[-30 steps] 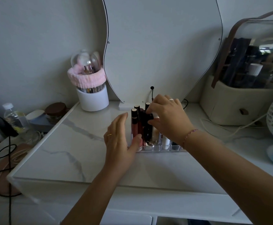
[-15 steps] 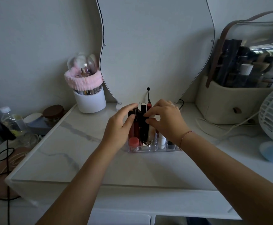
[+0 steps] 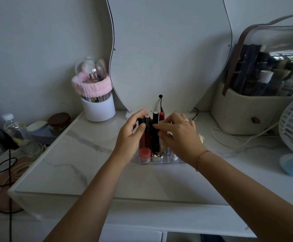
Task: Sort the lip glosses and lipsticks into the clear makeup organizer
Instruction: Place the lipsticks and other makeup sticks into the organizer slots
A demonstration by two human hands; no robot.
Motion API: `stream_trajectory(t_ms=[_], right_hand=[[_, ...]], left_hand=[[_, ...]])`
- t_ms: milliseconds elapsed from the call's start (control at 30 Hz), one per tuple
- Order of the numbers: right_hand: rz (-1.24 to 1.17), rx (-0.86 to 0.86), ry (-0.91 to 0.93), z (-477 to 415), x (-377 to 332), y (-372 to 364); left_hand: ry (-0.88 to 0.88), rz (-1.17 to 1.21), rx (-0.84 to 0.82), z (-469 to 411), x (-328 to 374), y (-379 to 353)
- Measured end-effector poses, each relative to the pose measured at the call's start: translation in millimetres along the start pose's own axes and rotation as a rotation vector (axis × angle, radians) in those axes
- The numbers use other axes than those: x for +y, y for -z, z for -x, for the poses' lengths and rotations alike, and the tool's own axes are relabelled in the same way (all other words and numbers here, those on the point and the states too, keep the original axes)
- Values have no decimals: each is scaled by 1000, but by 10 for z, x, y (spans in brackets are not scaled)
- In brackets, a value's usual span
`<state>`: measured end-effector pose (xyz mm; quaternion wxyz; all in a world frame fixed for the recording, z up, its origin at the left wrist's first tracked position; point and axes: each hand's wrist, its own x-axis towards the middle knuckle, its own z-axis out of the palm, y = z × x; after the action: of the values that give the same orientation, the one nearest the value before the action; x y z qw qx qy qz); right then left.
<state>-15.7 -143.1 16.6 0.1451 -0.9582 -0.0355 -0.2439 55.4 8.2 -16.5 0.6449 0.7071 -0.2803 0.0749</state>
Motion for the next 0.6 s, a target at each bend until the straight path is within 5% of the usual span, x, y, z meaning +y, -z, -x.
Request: stream_trajectory(t_ms=[600], right_hand=[[-131, 15, 36, 42, -44, 110]], left_hand=[[78, 25, 29, 116, -84, -9]])
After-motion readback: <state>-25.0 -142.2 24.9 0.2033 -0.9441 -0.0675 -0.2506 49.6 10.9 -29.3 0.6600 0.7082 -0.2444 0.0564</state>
